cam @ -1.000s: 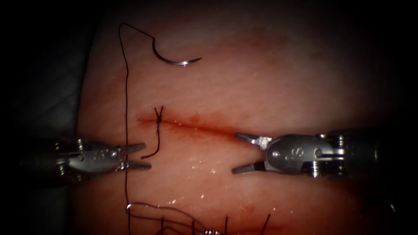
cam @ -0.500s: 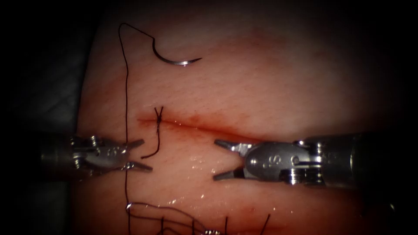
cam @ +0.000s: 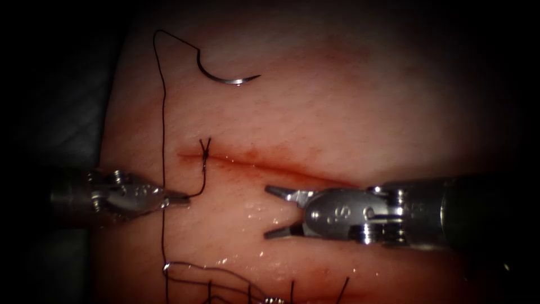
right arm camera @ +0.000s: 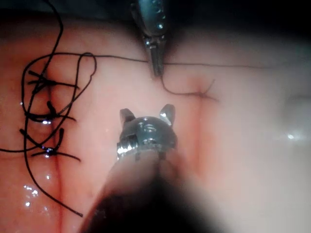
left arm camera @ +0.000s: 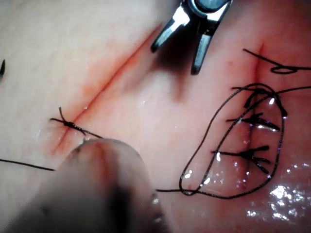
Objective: Wound Closure
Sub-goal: Grab the remaining suture end with the left grasper, then cut the suture with the right cutter.
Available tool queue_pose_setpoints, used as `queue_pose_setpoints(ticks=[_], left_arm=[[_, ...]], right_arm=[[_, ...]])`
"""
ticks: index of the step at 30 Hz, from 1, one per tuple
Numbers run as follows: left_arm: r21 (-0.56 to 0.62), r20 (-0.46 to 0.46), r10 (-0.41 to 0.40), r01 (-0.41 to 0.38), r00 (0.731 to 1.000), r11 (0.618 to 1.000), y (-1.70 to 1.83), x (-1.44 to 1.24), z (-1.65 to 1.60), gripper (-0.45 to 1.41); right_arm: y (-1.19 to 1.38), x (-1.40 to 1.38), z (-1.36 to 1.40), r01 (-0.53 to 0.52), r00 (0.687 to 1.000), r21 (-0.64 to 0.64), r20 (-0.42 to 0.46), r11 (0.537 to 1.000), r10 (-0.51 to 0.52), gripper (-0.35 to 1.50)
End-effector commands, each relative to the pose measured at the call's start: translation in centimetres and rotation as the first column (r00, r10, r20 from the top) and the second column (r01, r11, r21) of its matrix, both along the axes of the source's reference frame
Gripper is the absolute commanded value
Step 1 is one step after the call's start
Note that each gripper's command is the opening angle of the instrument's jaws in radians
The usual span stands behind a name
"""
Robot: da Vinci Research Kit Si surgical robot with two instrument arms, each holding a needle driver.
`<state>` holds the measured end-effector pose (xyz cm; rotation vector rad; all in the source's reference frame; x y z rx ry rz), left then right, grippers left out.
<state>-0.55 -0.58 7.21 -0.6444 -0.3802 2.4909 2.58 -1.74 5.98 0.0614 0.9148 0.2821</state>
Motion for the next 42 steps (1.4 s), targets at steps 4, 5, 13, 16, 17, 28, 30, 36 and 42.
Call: queue_pose_setpoints(ticks=[4, 5, 13, 16, 17, 28, 30, 36, 42], left_arm=[[-0.008, -0.001, -0.013, 0.013, 1.000, 1.000, 0.07, -0.02, 0.02, -0.45], [-0.012, 0.006, -0.010, 0.010, 1.000, 1.000, 0.10, 0.00, 0.00, -0.45], [-0.031, 0.012, -0.014, 0.014, 1.000, 0.999, 0.19, 0.01, -0.08, -0.45], [-0.031, 0.014, -0.012, 0.012, 1.000, 0.999, 0.21, 0.01, -0.12, -0.45], [-0.031, 0.016, -0.014, 0.015, 1.000, 0.999, 0.21, 0.02, -0.13, -0.45], [-0.042, 0.014, -0.008, 0.008, 1.000, 0.999, 0.26, 0.02, -0.24, -0.45], [-0.041, 0.014, -0.008, 0.009, 1.000, 0.999, 0.26, 0.02, -0.24, -0.45], [-0.044, 0.010, -0.005, 0.006, 1.000, 0.999, 0.26, 0.01, -0.27, -0.45], [-0.047, 0.007, -0.002, 0.003, 1.000, 0.999, 0.24, 0.00, -0.31, -0.45]], right_arm=[[0.02, 0.23, 0.23, 0.018, 0.999, -0.031, -0.032, 0.999, -0.019, 1.23], [0.03, 0.33, 0.33, 0.010, 0.998, -0.069, -0.056, 0.998, -0.014, 1.25], [0.05, 0.64, 0.61, -0.060, 0.990, -0.201, -0.139, 0.978, 0.032, 1.26], [0.07, 0.71, 0.67, -0.108, 0.984, -0.246, -0.165, 0.963, 0.068, 1.26], [0.08, 0.73, 0.69, -0.129, 0.981, -0.255, -0.177, 0.958, 0.085, 1.26], [0.19, 0.98, 0.79, -0.215, 0.964, -0.291, -0.215, 0.932, 0.156, 1.28], [0.17, 1.05, 0.85, -0.223, 0.963, -0.300, -0.215, 0.927, 0.162, 1.30], [0.15, 1.21, 1.02, -0.222, 0.963, -0.317, -0.220, 0.922, 0.156, 1.25], [0.22, 1.23, 1.06, -0.246, 0.957, -0.330, -0.230, 0.911, 0.175, 1.23]])
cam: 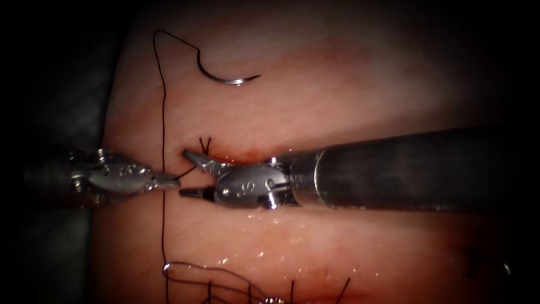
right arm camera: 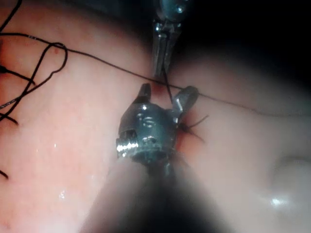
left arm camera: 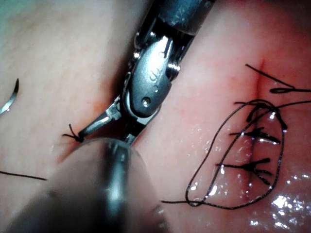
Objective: Wound Closure
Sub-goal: Cut the suture with the right cutter.
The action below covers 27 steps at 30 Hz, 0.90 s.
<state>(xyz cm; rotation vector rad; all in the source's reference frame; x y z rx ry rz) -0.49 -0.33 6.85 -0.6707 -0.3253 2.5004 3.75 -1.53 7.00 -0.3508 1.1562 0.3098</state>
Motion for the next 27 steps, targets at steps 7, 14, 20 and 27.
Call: queue_pose_setpoints(ticks=[7, 14, 20, 27], left_arm=[[-0.001, -0.002, -0.001, 0.001, 1.000, 1.000, -0.02, -0.07, 0.03, -0.45], [-0.002, -0.002, -0.001, 0.001, 1.000, 1.000, -0.02, -0.08, 0.04, -0.45], [-0.006, -0.004, 0.003, -0.003, 1.000, 1.000, -0.04, -0.09, 0.04, -0.45], [-0.009, -0.006, 0.005, -0.005, 1.000, 1.000, -0.04, -0.12, 0.04, -0.45]], right_arm=[[0.06, 0.17, 0.08, -0.010, 1.000, -0.033, 0.009, 0.999, 0.010, 1.21], [0.11, 0.25, 0.13, -0.022, 1.000, -0.055, 0.015, 0.998, 0.022, 1.20], [0.15, 0.30, 0.19, -0.025, 0.999, -0.063, 0.022, 0.998, 0.027, 1.20], [0.09, 0.38, 0.35, -0.023, 0.999, -0.079, 0.030, 0.997, 0.026, 1.21]])
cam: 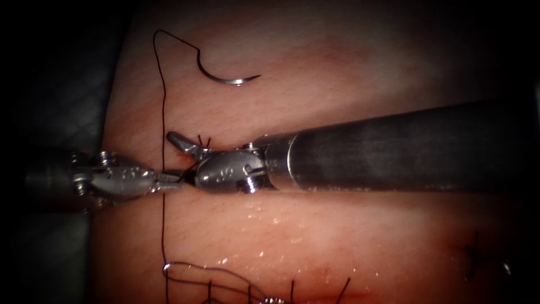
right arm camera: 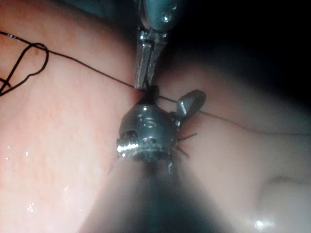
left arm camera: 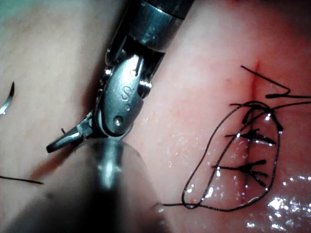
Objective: Wound Closure
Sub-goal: Cut the suture with the right cutter, then set the short cut piece of suture down with the left.
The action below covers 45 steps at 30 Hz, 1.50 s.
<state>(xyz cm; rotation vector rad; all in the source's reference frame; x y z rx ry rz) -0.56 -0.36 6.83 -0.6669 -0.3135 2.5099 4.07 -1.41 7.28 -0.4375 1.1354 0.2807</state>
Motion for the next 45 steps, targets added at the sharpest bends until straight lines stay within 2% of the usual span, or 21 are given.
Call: queue_pose_setpoints(ticks=[1, 5, 8, 10, 12, 13, 14, 15, 22, 23, 24, 25, 27, 31, 36, 41, 45], left_arm=[[0.000, 0.000, -0.001, 0.001, 1.000, 1.000, -0.02, -0.06, 0.06, -0.45], [-0.004, -0.001, 0.003, -0.003, 1.000, 1.000, -0.03, -0.07, 0.05, -0.45], [-0.008, -0.005, 0.002, -0.003, 1.000, 1.000, -0.05, -0.07, 0.06, -0.45], [-0.007, -0.004, 0.003, -0.003, 1.000, 1.000, -0.06, -0.07, 0.06, -0.45], [-0.006, -0.002, 0.004, -0.004, 1.000, 1.000, -0.07, -0.07, 0.06, -0.45], [-0.006, -0.002, 0.004, -0.004, 1.000, 1.000, -0.07, -0.07, 0.06, -0.45], [-0.007, -0.002, 0.004, -0.004, 1.000, 1.000, -0.08, -0.07, 0.06, -0.45], [-0.011, -0.003, 0.009, -0.009, 1.000, 1.000, -0.09, -0.07, 0.06, -0.45], [-0.009, 0.002, 0.012, -0.012, 1.000, 1.000, -0.11, -0.05, 0.05, -0.45], [-0.008, 0.003, 0.015, -0.015, 1.000, 1.000, -0.12, -0.01, 0.04, -0.45], [-0.008, 0.004, 0.017, -0.017, 1.000, 1.000, -0.13, 0.02, 0.02, -0.45], [-0.008, 0.007, 0.017, -0.017, 1.000, 1.000, -0.13, 0.04, 0.01, -0.45], [-0.015, 0.020, 0.016, -0.016, 1.000, 1.000, -0.15, 0.15, -0.02, -0.45], [-0.022, 0.041, 0.015, -0.014, 0.999, 1.000, -0.19, 0.36, -0.04, -0.45], [-0.026, 0.053, 0.037, -0.035, 0.998, 0.999, -0.25, 0.64, -0.05, -0.45], [-0.047, 0.021, 0.024, -0.023, 0.999, 0.999, -0.25, 1.04, -0.01, -0.45], [-0.062, -0.026, 0.024, -0.026, 0.999, 0.998, -0.24, 1.28, 0.09, -0.45]], right_arm=[[-0.02, 0.07, 0.09, 0.003, 1.000, -0.003, -0.001, 1.000, -0.003, 1.20], [-0.01, 0.06, 0.13, 0.003, 1.000, -0.005, -0.001, 1.000, -0.003, 1.18], [0.00, 0.05, 0.12, 0.004, 1.000, -0.004, -0.002, 1.000, -0.004, 1.03], [0.00, 0.05, 0.11, 0.003, 1.000, -0.003, -0.002, 1.000, -0.003, 0.86], [0.00, 0.06, 0.12, 0.003, 1.000, -0.003, -0.002, 1.000, -0.003, 0.52], [0.00, 0.06, 0.12, 0.012, 1.000, -0.003, -0.007, 1.000, -0.012, 0.26], [0.00, 0.06, 0.12, 0.026, 1.000, 0.002, -0.008, 1.000, -0.026, -0.25], [0.00, 0.08, 0.13, 0.044, 0.999, 0.009, -0.006, 0.999, -0.044, -0.35], [0.03, 0.19, 0.19, 0.091, 0.996, 0.031, 0.007, 0.995, -0.091, -0.35], [0.04, 0.17, 0.18, 0.091, 0.995, 0.042, 0.024, 0.995, -0.092, -0.33], [0.03, 0.15, 0.17, 0.087, 0.996, 0.045, 0.033, 0.995, -0.088, 0.36], [0.02, 0.12, 0.16, 0.078, 0.996, 0.040, 0.029, 0.996, -0.079, 0.83], [0.00, -0.01, 0.10, 0.055, 0.998, 0.036, 0.032, 0.998, -0.056, 1.25], [0.02, -0.34, -0.08, 0.033, 0.999, 0.046, 0.031, 0.998, -0.034, 1.31], [0.09, -0.77, -0.35, -0.002, 1.000, 0.051, 0.012, 0.999, 0.002, 1.31], [0.13, -1.14, -0.55, -0.032, 0.999, 0.044, 0.007, 0.999, 0.032, 1.30], [0.13, -1.26, -0.60, -0.053, 0.999, 0.046, 0.016, 0.998, 0.052, 1.30]])
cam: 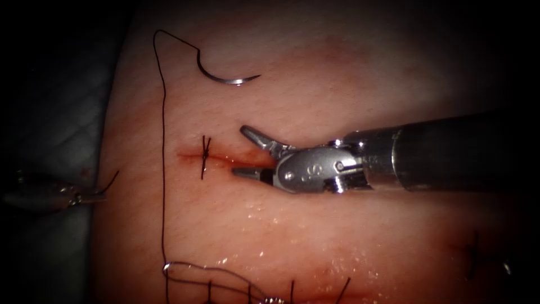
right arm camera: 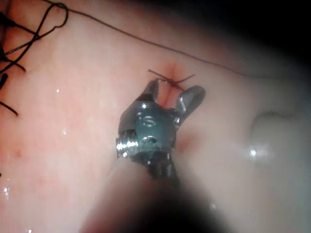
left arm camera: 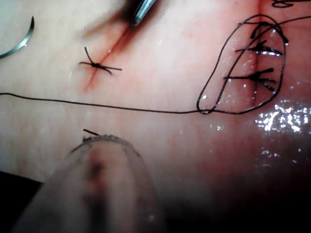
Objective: Wound Closure
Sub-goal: Set the short cut piece of suture down with the left.
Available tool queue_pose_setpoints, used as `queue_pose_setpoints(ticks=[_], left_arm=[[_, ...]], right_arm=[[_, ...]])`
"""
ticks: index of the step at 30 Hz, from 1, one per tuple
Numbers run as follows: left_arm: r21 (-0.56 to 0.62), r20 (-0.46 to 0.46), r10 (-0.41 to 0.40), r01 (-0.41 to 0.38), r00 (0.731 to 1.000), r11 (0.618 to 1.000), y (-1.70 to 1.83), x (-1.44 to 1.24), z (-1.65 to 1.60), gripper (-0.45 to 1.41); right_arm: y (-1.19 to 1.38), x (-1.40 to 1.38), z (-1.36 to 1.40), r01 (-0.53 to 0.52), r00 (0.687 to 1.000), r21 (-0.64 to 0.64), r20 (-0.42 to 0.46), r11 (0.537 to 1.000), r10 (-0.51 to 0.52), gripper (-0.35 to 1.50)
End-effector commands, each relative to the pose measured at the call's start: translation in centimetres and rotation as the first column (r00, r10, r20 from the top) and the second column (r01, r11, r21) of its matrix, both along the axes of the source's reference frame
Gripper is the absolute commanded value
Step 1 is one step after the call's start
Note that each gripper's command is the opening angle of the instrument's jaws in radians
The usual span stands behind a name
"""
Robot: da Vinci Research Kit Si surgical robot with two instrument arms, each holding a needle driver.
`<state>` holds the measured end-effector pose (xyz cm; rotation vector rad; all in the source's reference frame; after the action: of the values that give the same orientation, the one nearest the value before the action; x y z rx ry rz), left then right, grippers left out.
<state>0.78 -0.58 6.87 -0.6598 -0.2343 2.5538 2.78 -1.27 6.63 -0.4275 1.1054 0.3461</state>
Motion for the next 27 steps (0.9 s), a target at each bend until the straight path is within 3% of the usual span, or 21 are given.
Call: queue_pose_setpoints(ticks=[1, 5, 6, 9, 12, 16, 19, 20, 23, 27], left_arm=[[-0.001, -0.006, 0.012, -0.012, 1.000, 1.000, -0.02, -0.01, 0.10, -0.45], [-0.006, -0.033, 0.050, -0.051, 0.998, 0.999, -0.08, 0.11, 0.26, -0.45], [0.002, -0.068, 0.075, -0.075, 0.995, 0.997, -0.09, 0.11, 0.41, -0.33], [0.002, -0.073, 0.065, -0.065, 0.995, 0.998, -0.08, -0.05, 0.54, -0.27], [0.013, -0.061, 0.070, -0.069, 0.996, 0.998, -0.08, -0.27, 0.59, 0.22], [0.024, -0.046, 0.068, -0.067, 0.997, 0.997, -0.11, -0.51, 0.69, 0.44], [0.016, -0.067, 0.077, -0.076, 0.995, 0.997, -0.20, -0.66, 0.87, 0.44], [0.019, -0.071, 0.087, -0.085, 0.994, 0.996, -0.22, -0.68, 0.91, 0.54], [0.073, -0.063, 0.139, -0.134, 0.988, 0.988, -0.32, -0.65, 1.04, 0.94], [0.077, -0.056, 0.147, -0.143, 0.988, 0.987, -0.32, -0.49, 1.01, 1.01]], right_arm=[[-0.02, 0.02, 0.05, -0.006, 1.000, 0.001, 0.007, 1.000, 0.006, 1.30], [-0.04, 0.01, 0.06, -0.007, 1.000, 0.000, 0.010, 1.000, 0.007, 1.30], [-0.04, 0.01, 0.06, -0.006, 1.000, -0.001, 0.010, 1.000, 0.006, 1.30], [-0.03, 0.01, 0.07, -0.007, 1.000, 0.000, 0.011, 1.000, 0.007, 1.28], [-0.04, 0.01, 0.07, -0.007, 1.000, 0.000, 0.010, 1.000, 0.007, 1.28], [-0.06, 0.00, 0.05, -0.005, 1.000, -0.002, 0.010, 1.000, 0.005, 1.28], [-0.10, 0.00, 0.05, -0.004, 1.000, -0.004, 0.010, 1.000, 0.004, 1.28], [-0.10, 0.00, 0.04, -0.004, 1.000, -0.004, 0.010, 1.000, 0.004, 1.28], [-0.11, 0.00, 0.05, -0.004, 1.000, -0.004, 0.010, 1.000, 0.004, 1.28], [-0.11, 0.00, 0.05, -0.003, 1.000, -0.005, 0.010, 1.000, 0.003, 1.28]])
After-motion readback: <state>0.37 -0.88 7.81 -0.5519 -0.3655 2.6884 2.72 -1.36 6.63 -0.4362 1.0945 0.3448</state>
